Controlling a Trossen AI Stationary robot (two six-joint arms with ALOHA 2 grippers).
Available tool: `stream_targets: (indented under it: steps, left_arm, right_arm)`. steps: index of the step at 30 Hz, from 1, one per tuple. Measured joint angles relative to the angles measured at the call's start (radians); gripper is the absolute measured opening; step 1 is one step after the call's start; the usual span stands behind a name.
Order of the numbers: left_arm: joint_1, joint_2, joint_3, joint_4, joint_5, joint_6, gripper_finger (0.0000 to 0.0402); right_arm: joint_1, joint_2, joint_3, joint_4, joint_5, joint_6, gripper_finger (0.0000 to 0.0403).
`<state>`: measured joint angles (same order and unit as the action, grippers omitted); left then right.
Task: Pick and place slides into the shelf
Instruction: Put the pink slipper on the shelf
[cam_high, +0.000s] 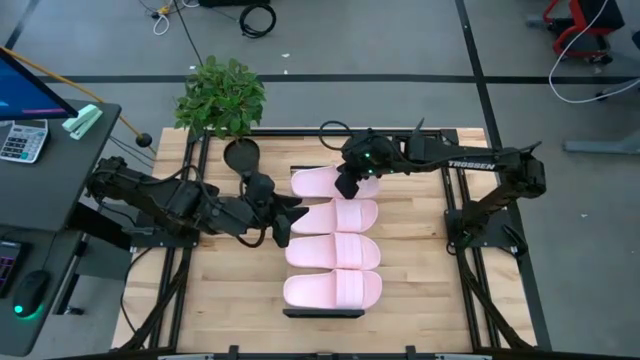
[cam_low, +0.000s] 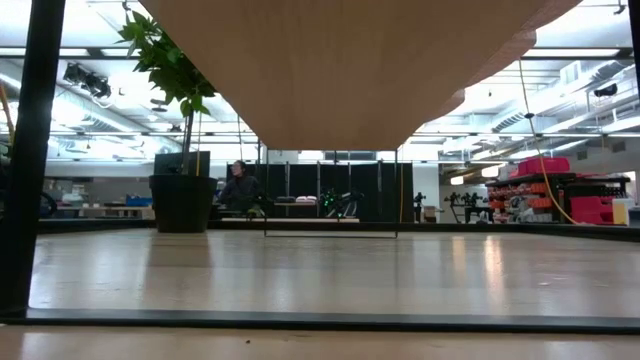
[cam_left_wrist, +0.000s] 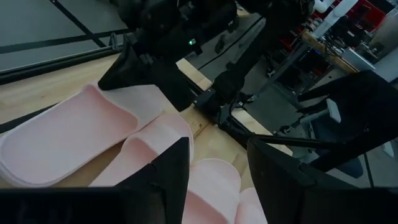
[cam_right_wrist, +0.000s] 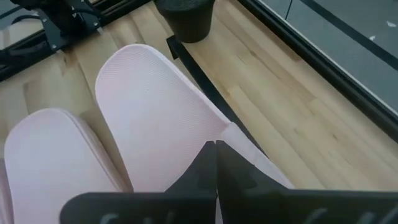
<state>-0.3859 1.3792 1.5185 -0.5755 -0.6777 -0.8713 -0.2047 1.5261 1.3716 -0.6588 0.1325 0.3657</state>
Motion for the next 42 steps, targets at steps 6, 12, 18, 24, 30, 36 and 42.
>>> stream_targets:
  steps: [6,12,18,24,30,36,42]
  left_arm:
    - [0.0,0.0,0.0,0.0,0.0,0.007,0.0159]
    - [0.0,0.001,0.0,0.0,0.0,0.015,0.0151]
    - [0.0,0.001,0.0,0.0,0.0,0.015,0.0142]
    - [0.0,0.001,0.0,0.0,0.0,0.015,0.0137]
    - [0.0,0.001,0.001,0.0,0.0,0.015,0.0141]
    - [0.0,0.001,0.001,0.0,-0.001,0.015,0.0133]
    - [0.002,0.001,0.001,0.0,-0.003,0.019,0.0128]
  right_arm:
    - [0.0,0.0,-0.002,-0.046,-0.011,0.001,0.0]
    - [0.001,-0.001,-0.003,-0.044,-0.027,0.001,0.0]
    - [0.029,-0.054,-0.005,-0.001,0.087,-0.019,0.0]
    - [-0.007,-0.04,-0.005,0.004,0.131,-0.026,0.0]
    - [-0.039,0.014,-0.003,0.01,0.019,0.0,0.0]
    - [-0.036,0.053,0.0,0.011,-0.031,0.006,0.0]
    - [-0.038,0.065,0.0,0.006,-0.084,0.01,0.0]
